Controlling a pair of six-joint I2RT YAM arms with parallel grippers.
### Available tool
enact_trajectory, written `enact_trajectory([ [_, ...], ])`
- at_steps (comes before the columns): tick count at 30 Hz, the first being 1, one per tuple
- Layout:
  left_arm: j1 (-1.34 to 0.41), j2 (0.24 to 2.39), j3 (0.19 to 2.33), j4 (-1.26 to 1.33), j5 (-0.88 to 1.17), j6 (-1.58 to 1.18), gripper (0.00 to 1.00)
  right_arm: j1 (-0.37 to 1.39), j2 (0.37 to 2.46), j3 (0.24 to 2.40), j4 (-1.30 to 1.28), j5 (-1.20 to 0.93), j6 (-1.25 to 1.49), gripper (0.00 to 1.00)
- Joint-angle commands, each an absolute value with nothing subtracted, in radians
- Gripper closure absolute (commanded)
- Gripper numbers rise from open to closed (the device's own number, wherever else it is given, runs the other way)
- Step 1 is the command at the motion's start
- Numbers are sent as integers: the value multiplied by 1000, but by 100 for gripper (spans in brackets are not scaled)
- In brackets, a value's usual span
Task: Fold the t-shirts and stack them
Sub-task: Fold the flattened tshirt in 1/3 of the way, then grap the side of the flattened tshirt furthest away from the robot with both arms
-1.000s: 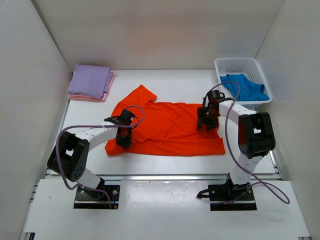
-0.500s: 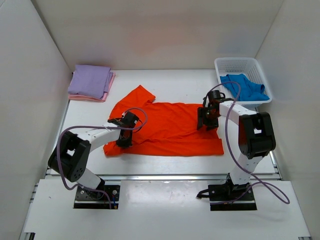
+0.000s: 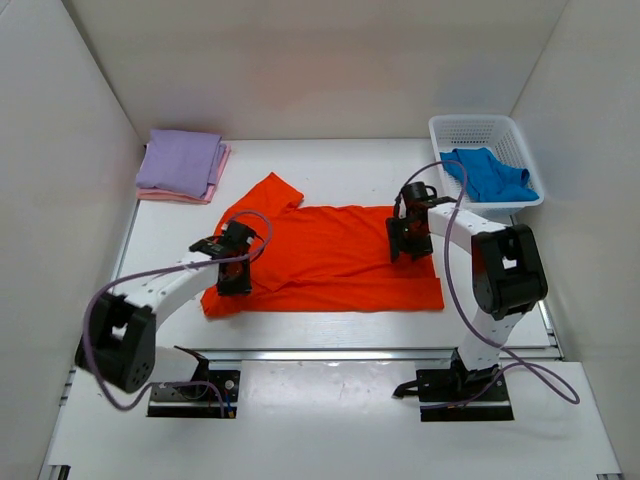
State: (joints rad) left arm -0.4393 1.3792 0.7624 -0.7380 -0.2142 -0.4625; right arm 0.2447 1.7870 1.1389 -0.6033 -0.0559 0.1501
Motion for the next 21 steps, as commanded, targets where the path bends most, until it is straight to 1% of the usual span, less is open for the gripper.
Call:
enact_trajectory([
  [1,-397,1232,842,-746,-123,-466,56,304,1692,1160,-568,-18,107,44],
  [2,-388,1201,877,-749,-80,-468,54,314,1681,1182,-557,-12,106,44],
  [3,-381,1189,925,-743,-55,-469,54,322,1654,1192,-551,-15,103,40],
  [5,-374,1186,975,-723,15,-463,51,319,1608,1209,-500,-14,118,30],
  [6,-367,1206,1012,-716,34,-459,52,315,1591,1212,-482,-11,130,23],
  [7,-365,1213,1029,-706,29,-454,51,295,1583,1207,-442,-3,161,12],
  [8,-361,1254,1067,-698,26,-446,51,287,1571,1200,-392,0,191,8],
  [9,-351,1291,1095,-681,22,-436,51,258,1566,1193,-367,-2,208,7],
  [11,-325,1351,1139,-655,20,-420,52,223,1585,1190,-307,20,267,9],
  [12,-305,1399,1166,-644,21,-407,51,207,1607,1206,-281,31,284,12],
  [15,-259,1529,1276,-617,11,-379,51,204,1676,1235,-242,107,343,28],
  [16,-240,1590,1329,-620,15,-367,51,210,1712,1249,-236,115,353,39],
  [17,-235,1624,1360,-621,6,-358,51,215,1745,1265,-239,151,371,42],
  [19,-207,1769,1513,-659,3,-334,51,215,1794,1316,-241,198,383,43],
  [21,-198,1877,1639,-724,2,-312,48,215,1842,1362,-265,225,411,42],
])
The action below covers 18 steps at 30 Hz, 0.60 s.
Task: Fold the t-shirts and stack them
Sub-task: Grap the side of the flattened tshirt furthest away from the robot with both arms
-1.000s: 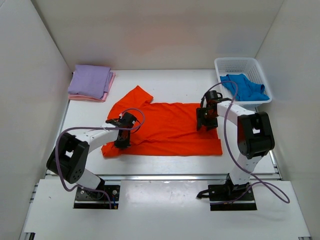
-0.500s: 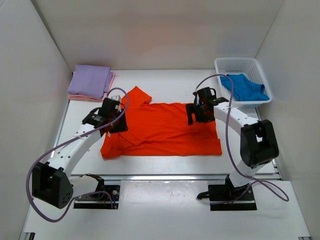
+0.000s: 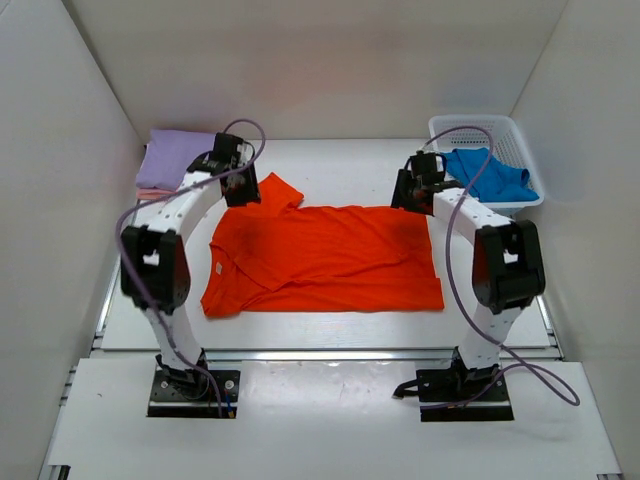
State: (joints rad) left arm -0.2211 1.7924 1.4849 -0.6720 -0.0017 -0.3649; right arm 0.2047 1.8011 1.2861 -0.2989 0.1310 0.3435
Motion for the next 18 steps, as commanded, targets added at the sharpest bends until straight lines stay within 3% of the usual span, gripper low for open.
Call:
enact_trajectory([
  [1,-196,1946,1719,-738,2,-307,47,206,1870,1377,-265,227,417,42],
  [7,-175,2167,1982,-781,-6,-305,45,207,1969,1456,-305,345,459,34],
  [18,-135,2310,2094,-739,81,-333,43,172,2075,1517,-380,356,540,30],
])
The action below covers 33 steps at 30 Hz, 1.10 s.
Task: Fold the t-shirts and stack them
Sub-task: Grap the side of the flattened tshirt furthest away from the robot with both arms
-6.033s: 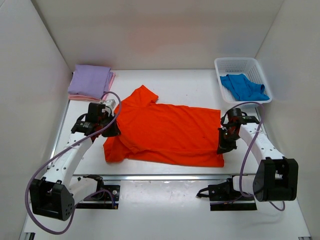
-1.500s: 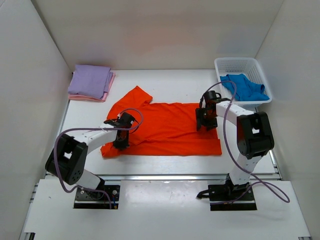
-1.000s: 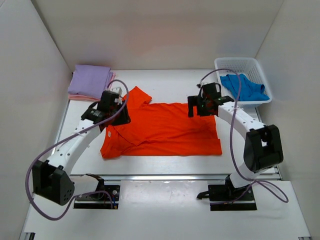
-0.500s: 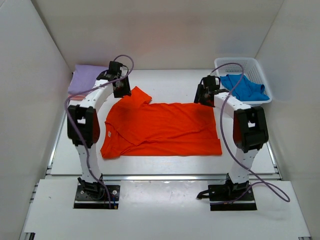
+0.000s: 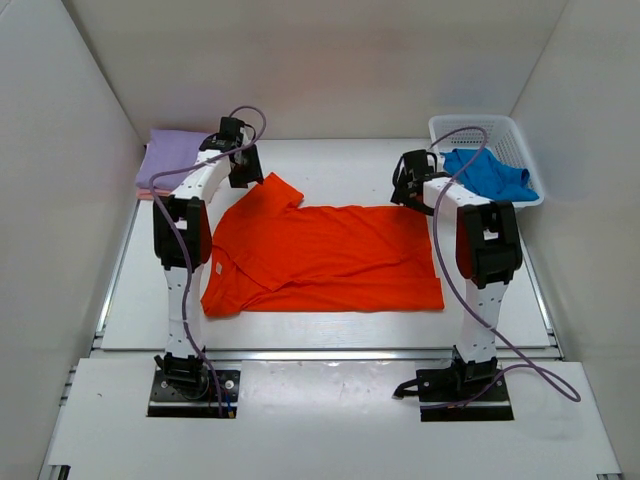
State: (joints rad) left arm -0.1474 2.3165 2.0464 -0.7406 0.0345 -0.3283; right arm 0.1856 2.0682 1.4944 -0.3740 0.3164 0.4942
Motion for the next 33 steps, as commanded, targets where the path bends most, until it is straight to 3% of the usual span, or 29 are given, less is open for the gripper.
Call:
enact_trajectory([
  [1,-138,2318,2091,-742,86,-334,41,167,2082,1508,-367,350,555,30],
  [11,-121,2329,2069,-719,107,-331,31,152,2125,1560,-411,315,549,31],
  [14,-121,2347,2088,-742,94,-311,27,149,2148,1585,-431,308,543,43],
  [17,-126,2365,2094,-753,87,-304,26,149,2164,1609,-454,302,526,47],
  [22,-112,2401,2121,-778,101,-304,23,152,2177,1634,-459,293,520,47],
  [33,-133,2582,2401,-948,48,-232,9,152,2164,1592,-422,278,505,44],
])
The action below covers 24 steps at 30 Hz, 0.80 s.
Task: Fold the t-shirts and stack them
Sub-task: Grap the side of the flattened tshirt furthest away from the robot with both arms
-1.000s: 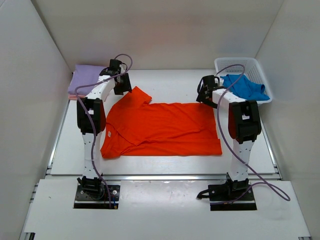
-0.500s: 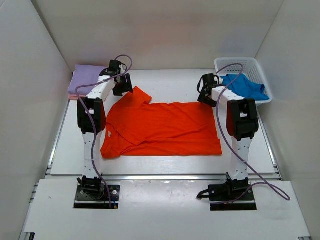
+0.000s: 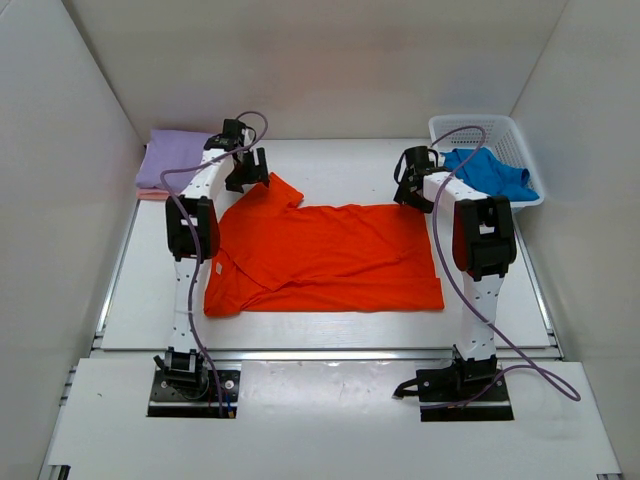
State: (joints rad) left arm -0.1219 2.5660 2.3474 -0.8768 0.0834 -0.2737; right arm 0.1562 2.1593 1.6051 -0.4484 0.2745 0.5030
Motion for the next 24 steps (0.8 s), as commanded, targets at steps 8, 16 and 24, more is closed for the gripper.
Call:
enact_trajectory([
  [8,-143,2542,2323,-914,86,-204,25,156,2154,1597,-419,264,502,44],
  [16,-149,2551,2256,-913,166,-192,100,149,2167,1618,-411,226,476,63],
  [24,-114,2542,2436,-982,192,-196,100,150,2148,1609,-397,247,440,100],
])
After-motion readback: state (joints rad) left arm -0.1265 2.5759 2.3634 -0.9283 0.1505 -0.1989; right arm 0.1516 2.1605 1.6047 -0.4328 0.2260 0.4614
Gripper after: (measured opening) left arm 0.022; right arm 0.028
